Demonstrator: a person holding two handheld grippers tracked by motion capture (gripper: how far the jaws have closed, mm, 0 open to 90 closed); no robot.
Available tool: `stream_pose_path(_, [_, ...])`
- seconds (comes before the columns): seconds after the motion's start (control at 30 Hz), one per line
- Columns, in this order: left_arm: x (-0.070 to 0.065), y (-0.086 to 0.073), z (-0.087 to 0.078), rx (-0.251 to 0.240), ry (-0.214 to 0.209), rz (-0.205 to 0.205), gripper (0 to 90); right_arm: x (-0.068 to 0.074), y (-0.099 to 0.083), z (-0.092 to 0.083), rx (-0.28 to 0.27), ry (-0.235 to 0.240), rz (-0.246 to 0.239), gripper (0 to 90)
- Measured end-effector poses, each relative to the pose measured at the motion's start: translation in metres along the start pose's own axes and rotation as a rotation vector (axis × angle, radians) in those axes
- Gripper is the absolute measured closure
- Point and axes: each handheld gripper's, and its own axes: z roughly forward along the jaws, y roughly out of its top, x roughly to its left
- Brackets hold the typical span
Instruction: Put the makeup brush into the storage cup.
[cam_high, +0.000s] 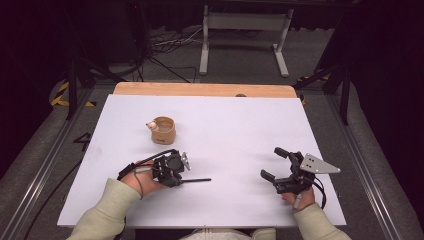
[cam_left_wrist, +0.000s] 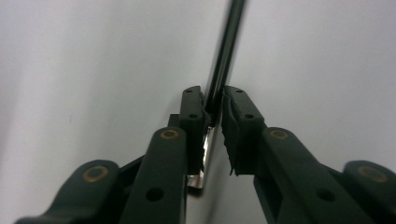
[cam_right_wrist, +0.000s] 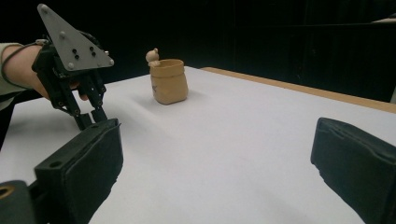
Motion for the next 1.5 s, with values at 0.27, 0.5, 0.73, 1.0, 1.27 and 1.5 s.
stream_pose_path(0.27, [-0.004, 0.001, -0.001, 0.016, 0.003, 0.05, 82.8, 0.001, 0.0, 0.001, 0.014, 0.009, -0.007, 4.4])
stream_pose_path(0.5, [-0.008, 0.005, -0.007, -0.021, -0.016, 0.088, 83.0, 0.005, 0.003, 0.005, 0.07, 0.014, -0.099, 10.5])
stream_pose_path(0.73, [-0.013, 0.012, -0.016, -0.071, -0.01, 0.12, 83.1, 0.016, 0.01, 0.014, 0.076, 0.069, -0.137, 15.7])
stream_pose_path(1.0, [-0.021, 0.023, -0.021, -0.083, -0.01, 0.165, 83.2, 0.032, 0.015, 0.034, 0.085, 0.177, -0.166, 16.1])
stream_pose_path(1.27, [-0.026, 0.034, -0.025, -0.1, -0.014, 0.203, 83.1, 0.045, 0.017, 0.052, 0.089, 0.259, -0.172, 16.6])
stream_pose_path(1.5, [-0.03, 0.041, -0.024, -0.105, -0.017, 0.223, 83.1, 0.053, 0.014, 0.065, 0.114, 0.32, -0.172, 19.3])
